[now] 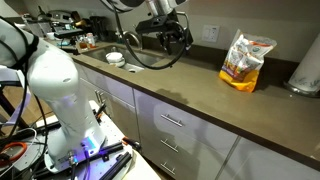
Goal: Slide the bag on the countertop to the left.
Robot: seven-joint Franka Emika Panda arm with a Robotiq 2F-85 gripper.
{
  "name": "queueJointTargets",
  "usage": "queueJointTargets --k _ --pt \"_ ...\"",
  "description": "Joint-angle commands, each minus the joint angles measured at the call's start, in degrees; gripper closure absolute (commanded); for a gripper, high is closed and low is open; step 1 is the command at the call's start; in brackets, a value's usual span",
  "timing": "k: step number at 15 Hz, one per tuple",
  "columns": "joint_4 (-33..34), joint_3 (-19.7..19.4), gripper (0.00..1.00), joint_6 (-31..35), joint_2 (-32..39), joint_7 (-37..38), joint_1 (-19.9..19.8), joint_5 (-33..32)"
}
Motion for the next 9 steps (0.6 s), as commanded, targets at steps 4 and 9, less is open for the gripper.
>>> queueJointTargets --k 4,9 --pt "11.0 -4.8 0.00 9.3 12.3 -7.8 -0.3 -0.3" --pt "19.9 -6.6 0.00 14.1 20.9 -12.4 1.5 1.2"
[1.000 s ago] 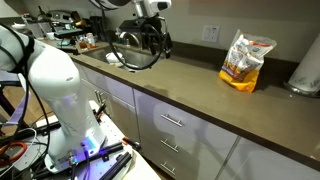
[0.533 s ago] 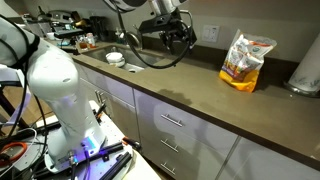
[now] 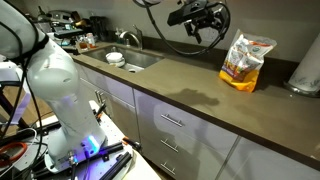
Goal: Slide the bag on the countertop to the left.
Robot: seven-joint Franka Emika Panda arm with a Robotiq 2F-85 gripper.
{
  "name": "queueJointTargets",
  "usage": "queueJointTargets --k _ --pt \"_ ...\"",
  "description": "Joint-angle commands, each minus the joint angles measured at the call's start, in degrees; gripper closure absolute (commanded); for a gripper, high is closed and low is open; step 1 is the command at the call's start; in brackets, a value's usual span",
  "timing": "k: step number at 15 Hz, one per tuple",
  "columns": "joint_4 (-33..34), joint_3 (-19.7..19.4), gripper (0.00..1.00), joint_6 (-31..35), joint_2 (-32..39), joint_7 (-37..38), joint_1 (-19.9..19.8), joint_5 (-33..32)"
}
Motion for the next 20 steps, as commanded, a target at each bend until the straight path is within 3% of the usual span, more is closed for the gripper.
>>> queueJointTargets --k 1,7,16,20 --pt "7.4 -1.2 0.00 3.1 7.8 -5.5 1.7 2.1" --pt "13.1 -0.9 0.00 3.3 14.6 -14.4 2.9 1.2" --pt "20.3 0.4 0.00 4.5 22.3 -24.6 0.6 -1.2" --pt "23.2 0.5 0.00 5.8 25.1 -29.6 0.2 1.5"
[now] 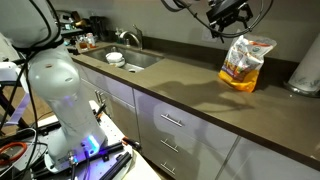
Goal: Slide the bag on the countertop to the left.
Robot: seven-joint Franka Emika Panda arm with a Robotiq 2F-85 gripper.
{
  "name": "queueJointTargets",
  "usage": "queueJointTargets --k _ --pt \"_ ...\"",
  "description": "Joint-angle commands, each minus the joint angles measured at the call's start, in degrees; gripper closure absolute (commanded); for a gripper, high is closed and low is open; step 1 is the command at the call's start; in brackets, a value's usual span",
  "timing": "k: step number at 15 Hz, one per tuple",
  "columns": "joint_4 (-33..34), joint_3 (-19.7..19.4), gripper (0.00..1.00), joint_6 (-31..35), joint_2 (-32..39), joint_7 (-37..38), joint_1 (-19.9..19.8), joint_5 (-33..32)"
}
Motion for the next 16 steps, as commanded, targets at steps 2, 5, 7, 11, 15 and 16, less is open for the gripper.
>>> queueJointTargets --k 2,5,7,11,15,16 --pt "3.8 1.2 0.25 3.1 4.6 -6.5 -1.8 2.5" --pt "5.1 0.1 0.32 4.3 6.9 -9.2 -0.8 4.3" --pt "6.0 0.3 0.21 5.1 8.4 -11.2 -1.1 6.4" --pt "8.6 0.7 0.00 5.4 11.3 -15.2 -1.6 10.2" --pt "11.1 0.8 0.00 5.4 13.6 -18.1 -1.9 12.3" --pt "11.5 0.8 0.00 5.4 13.8 -18.4 -2.0 12.5"
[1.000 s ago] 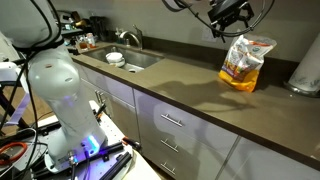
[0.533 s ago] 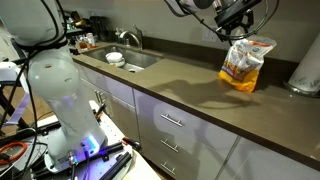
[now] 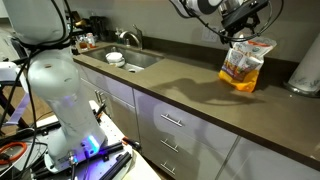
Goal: Slide the bag on the countertop to the left.
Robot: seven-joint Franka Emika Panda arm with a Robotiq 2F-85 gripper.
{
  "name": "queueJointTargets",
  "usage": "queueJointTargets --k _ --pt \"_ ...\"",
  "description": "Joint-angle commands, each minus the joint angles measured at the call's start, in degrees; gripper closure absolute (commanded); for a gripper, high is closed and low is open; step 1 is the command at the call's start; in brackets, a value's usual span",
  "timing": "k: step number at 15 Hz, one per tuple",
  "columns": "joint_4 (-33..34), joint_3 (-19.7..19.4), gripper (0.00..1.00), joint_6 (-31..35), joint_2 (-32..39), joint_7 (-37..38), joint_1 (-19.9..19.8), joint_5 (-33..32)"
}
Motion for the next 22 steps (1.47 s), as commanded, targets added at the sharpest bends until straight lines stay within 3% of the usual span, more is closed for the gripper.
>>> queueJointTargets --k 1,2,3,14,18,19,22 --pt "2.9 0.5 0.00 1.3 2.5 -4.1 -1.3 2.4" --pt "3.3 0.5 0.00 1.3 2.8 -4.2 -1.4 2.3" --pt "3.5 0.6 0.19 1.3 3.0 -4.7 -1.6 2.5" --pt "3.1 1.2 0.93 0.9 3.6 -6.2 -1.8 4.4" --pt "2.9 1.1 0.99 0.7 3.4 -5.8 -1.5 3.6" --pt "2.7 3.7 1.00 0.4 2.9 -4.2 -4.0 1.9" --pt "1.3 4.7 0.96 -0.8 1.1 -2.6 -4.5 1.4"
